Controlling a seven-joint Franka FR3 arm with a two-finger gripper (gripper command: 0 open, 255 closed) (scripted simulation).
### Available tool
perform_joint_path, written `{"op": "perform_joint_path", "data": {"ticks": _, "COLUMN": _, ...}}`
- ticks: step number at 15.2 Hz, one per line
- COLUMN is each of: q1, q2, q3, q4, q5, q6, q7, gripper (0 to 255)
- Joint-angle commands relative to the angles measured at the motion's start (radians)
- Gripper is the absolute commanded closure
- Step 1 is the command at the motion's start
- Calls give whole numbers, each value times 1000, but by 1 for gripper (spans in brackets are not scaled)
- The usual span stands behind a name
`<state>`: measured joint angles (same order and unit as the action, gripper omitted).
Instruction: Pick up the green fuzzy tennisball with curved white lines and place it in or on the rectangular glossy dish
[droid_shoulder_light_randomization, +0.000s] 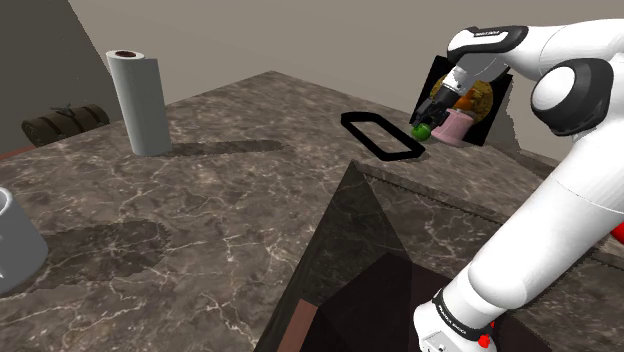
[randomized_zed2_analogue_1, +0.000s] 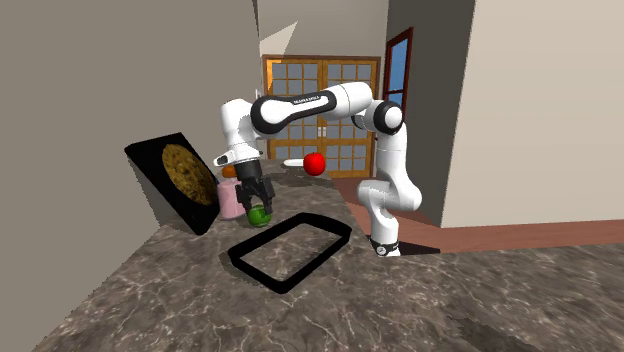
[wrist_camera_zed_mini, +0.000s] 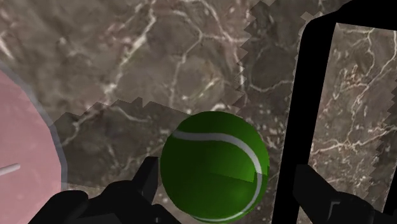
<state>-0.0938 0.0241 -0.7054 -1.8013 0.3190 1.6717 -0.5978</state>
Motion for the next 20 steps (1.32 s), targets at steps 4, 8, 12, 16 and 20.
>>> {"op": "perform_joint_path", "data": {"ticks": 4, "q1": 0, "q2": 0, "q3": 0, "q4": -1, "q5": 0, "q6": 1, "q7": 0, "gripper": 255}}
{"op": "perform_joint_path", "data": {"ticks": 8, "q1": 0, "q2": 0, "q3": 0, "q4": -1, "q5": 0, "q6": 1, "q7": 0, "gripper": 255}}
{"op": "perform_joint_path", "data": {"ticks": 12, "q1": 0, "q2": 0, "q3": 0, "q4": -1, "q5": 0, "q6": 1, "q7": 0, "gripper": 255}}
{"op": "perform_joint_path", "data": {"ticks": 16, "q1": -1, "q2": -2, "q3": -1, "q4": 37, "q5": -3, "q6": -37, "q7": 11, "gripper": 255}}
{"op": "perform_joint_path", "data": {"ticks": 20, "q1": -3, "q2": 0, "q3": -3, "q4": 92, "q5": -2, "q6": -89, "q7": 24, "gripper": 255}}
